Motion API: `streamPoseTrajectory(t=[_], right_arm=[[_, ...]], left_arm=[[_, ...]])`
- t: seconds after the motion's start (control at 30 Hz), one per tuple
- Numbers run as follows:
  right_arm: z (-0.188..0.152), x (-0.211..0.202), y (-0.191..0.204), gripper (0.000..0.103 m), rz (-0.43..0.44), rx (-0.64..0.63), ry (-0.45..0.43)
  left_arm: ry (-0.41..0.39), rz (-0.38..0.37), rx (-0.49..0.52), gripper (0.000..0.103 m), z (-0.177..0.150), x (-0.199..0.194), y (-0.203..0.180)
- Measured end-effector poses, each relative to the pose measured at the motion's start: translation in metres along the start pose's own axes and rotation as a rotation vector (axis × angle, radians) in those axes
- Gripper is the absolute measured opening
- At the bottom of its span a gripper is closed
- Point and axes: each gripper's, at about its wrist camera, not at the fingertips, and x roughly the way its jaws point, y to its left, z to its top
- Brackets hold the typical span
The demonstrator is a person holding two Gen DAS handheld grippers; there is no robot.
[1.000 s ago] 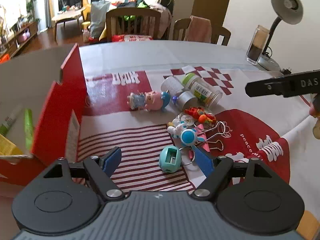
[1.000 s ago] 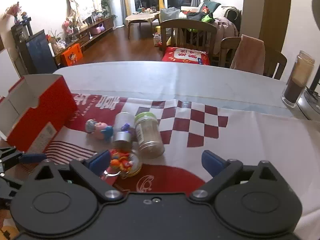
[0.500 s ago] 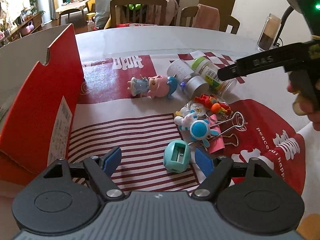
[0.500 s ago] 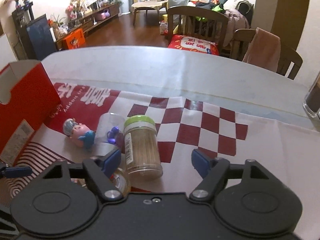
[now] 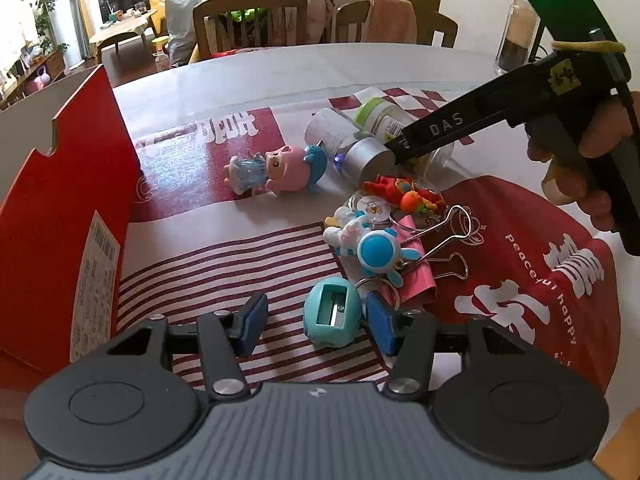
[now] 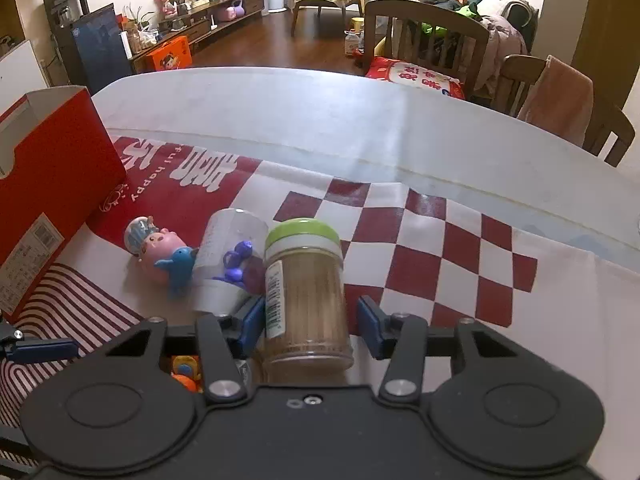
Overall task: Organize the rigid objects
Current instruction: 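Grasp the teal pencil sharpener with the left gripper while the right gripper grasps the green-lidded toothpick jar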
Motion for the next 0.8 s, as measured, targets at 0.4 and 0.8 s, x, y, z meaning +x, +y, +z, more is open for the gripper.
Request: streamPoseTrajectory(t=[0.4,0.8], right_arm=[[-0.005,-0.009,-0.004,0.042,0.014,0.044,-0.013],[-0.025,-0.063,-0.002,0.042,-0.008,0.146,-0.048]], left_arm=[[-0.012,0.005,0.037,0.031,0.001,0.002,-0.006],[-0.002,-0.017,-0.04,0.03,-0.001,-0.005,0.007]])
